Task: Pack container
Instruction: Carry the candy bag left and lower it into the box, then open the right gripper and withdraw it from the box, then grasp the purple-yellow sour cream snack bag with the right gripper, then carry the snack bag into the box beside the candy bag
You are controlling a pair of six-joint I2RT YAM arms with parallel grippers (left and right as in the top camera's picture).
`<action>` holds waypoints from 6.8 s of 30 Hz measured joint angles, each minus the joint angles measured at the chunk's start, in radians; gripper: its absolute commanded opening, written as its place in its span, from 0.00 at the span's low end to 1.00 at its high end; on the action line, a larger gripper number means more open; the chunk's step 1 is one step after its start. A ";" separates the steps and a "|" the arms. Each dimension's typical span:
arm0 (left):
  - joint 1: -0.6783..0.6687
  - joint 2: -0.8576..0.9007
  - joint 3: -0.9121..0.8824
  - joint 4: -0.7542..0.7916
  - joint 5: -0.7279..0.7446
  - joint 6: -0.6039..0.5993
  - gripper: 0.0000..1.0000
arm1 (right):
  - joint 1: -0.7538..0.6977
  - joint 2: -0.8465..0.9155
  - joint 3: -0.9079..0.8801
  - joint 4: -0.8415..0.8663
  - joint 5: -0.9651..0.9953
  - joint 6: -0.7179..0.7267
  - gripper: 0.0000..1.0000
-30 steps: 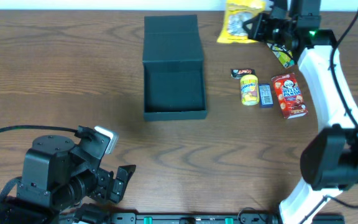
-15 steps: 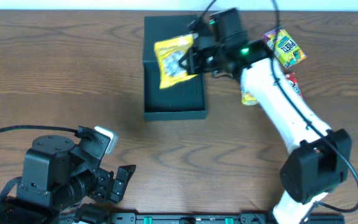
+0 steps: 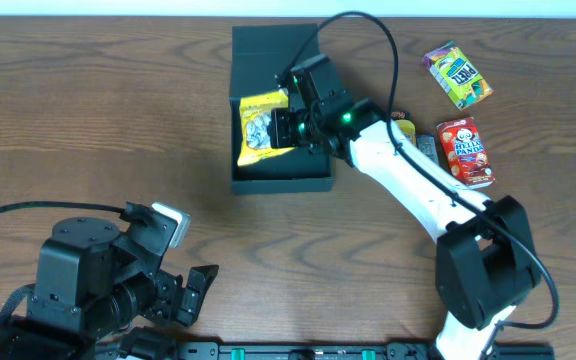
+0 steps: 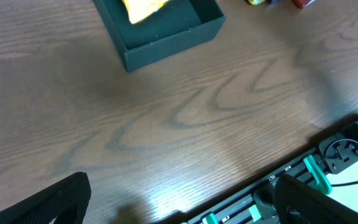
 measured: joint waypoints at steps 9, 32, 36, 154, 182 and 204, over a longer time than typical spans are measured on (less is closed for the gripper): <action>0.000 0.000 0.000 0.000 0.000 0.000 0.95 | 0.017 0.001 -0.107 0.153 0.005 0.023 0.01; 0.000 0.000 0.000 0.000 0.000 0.000 0.95 | 0.010 -0.001 -0.121 0.217 -0.072 -0.013 0.91; 0.000 0.000 0.000 0.000 0.000 0.000 0.95 | -0.026 -0.031 -0.104 0.197 -0.082 -0.107 0.95; 0.000 0.000 0.000 0.000 0.000 0.000 0.95 | -0.629 0.625 1.052 -0.607 -0.046 -0.682 0.53; 0.000 0.000 0.000 0.000 0.000 0.000 0.95 | 0.032 0.478 1.019 -0.982 0.379 -0.082 0.52; 0.000 0.000 0.000 0.000 0.000 0.000 0.95 | 0.042 0.478 0.821 -0.955 0.488 0.084 0.53</action>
